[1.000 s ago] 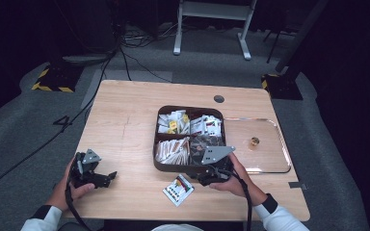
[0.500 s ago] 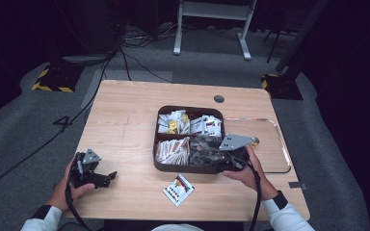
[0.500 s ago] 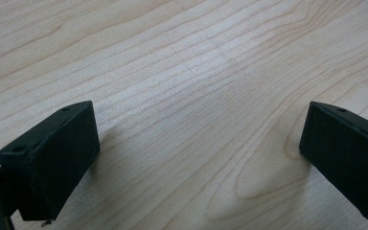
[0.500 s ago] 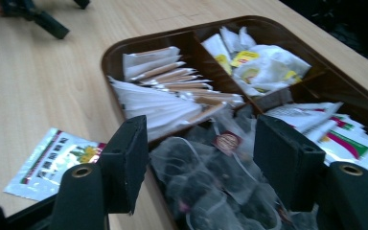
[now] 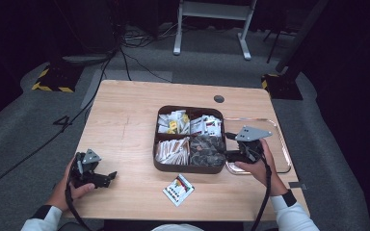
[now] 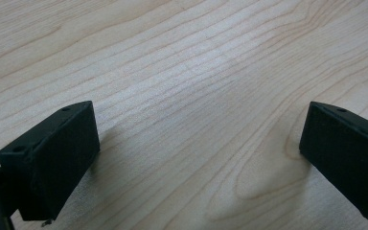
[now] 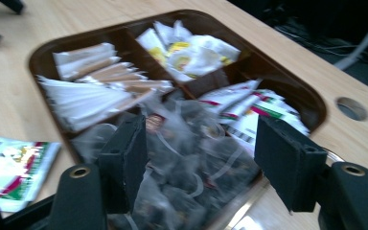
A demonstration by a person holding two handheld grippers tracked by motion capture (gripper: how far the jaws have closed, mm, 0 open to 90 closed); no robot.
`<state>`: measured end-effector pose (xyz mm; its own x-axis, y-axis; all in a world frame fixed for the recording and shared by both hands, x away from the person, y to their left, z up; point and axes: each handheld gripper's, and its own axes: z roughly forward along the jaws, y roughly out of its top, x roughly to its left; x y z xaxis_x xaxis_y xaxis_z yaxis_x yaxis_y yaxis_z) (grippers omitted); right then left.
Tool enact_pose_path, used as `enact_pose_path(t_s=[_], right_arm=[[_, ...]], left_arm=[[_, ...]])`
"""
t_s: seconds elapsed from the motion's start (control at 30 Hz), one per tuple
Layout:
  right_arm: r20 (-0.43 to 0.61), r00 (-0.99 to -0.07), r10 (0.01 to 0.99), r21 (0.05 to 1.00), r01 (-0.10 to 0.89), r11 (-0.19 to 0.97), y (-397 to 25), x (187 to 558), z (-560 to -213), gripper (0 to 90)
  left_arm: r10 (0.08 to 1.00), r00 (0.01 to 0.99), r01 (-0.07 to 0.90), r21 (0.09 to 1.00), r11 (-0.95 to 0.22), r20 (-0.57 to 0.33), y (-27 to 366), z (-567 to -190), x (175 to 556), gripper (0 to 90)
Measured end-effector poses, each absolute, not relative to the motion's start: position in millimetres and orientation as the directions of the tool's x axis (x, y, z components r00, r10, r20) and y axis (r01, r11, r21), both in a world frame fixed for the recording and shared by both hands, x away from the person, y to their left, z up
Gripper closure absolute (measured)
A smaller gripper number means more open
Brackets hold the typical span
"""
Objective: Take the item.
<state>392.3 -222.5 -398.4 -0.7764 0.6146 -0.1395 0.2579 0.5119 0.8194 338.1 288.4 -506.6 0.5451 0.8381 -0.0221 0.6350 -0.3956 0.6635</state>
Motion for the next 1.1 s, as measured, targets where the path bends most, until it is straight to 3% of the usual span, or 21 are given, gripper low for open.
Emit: enact_pose_path(t_s=[0.93,1.1], right_arm=[[-0.120,-0.635,0.763,0.790,0.404,0.461,-282.2,424.4,-416.2,34.7],[-0.118,-0.610,0.784,0.771,0.441,0.459,-293.8,431.8,-424.5,37.7]], left_arm=[[0.838,0.546,0.635,0.663,-0.397,-0.021,288.5,-506.6,338.1,0.3],[0.838,0.545,0.634,0.664,-0.397,-0.021,288.5,-506.6,338.1,0.3]])
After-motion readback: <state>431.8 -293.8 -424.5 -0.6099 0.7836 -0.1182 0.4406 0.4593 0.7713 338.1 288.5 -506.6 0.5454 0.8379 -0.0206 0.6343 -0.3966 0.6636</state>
